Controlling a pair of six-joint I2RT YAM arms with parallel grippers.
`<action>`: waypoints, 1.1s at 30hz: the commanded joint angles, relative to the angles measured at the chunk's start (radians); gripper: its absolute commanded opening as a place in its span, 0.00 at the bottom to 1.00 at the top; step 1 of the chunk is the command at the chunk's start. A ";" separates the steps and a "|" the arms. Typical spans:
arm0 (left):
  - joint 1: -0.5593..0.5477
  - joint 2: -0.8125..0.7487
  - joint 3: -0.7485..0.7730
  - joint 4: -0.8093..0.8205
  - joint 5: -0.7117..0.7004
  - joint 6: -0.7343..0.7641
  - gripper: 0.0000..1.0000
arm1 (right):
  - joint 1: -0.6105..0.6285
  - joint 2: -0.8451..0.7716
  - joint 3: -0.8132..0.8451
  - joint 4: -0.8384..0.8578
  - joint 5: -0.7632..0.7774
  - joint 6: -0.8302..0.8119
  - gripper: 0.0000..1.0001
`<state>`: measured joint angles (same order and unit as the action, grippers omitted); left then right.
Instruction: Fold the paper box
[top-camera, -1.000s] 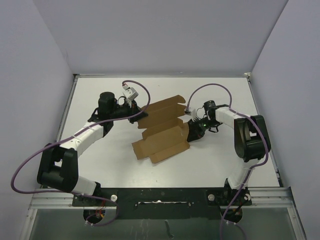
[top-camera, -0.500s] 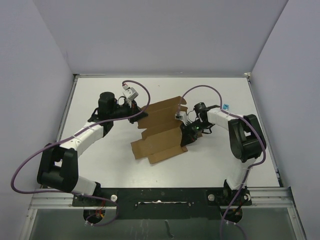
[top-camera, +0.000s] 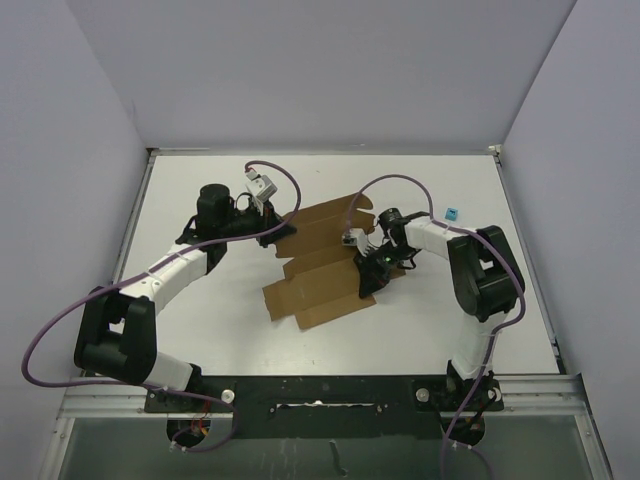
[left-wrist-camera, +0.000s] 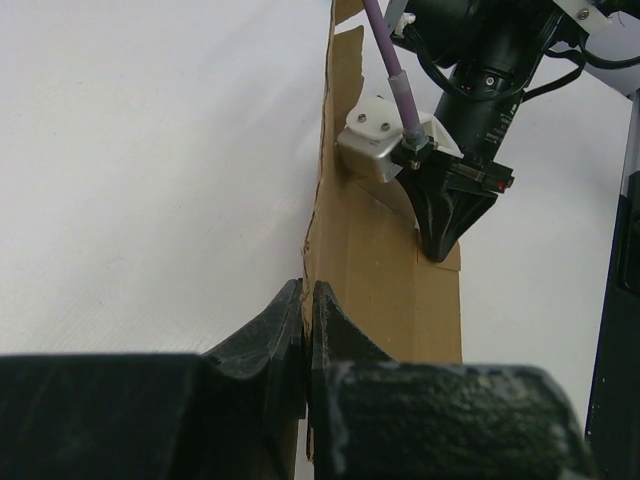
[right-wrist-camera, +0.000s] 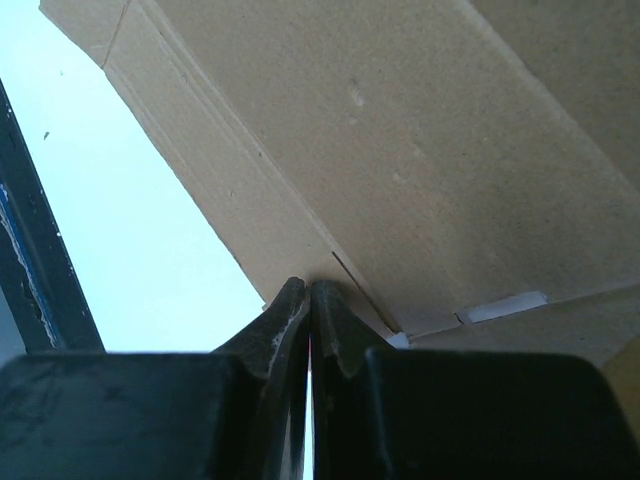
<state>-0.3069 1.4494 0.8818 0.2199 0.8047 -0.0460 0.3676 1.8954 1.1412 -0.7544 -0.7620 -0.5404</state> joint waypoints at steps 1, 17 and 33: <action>-0.002 -0.036 0.042 0.039 0.011 0.012 0.00 | -0.002 -0.052 0.033 -0.014 0.021 -0.069 0.00; 0.002 -0.159 -0.093 0.344 0.165 0.028 0.00 | -0.422 -0.667 -0.305 0.598 -0.166 0.199 0.95; 0.026 -0.170 -0.109 0.405 0.234 -0.035 0.00 | -0.502 -0.436 -0.255 0.640 -0.345 0.177 0.93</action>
<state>-0.2932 1.3174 0.7567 0.5362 1.0077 -0.0452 -0.1261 1.4734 0.8444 -0.1085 -1.0134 -0.3065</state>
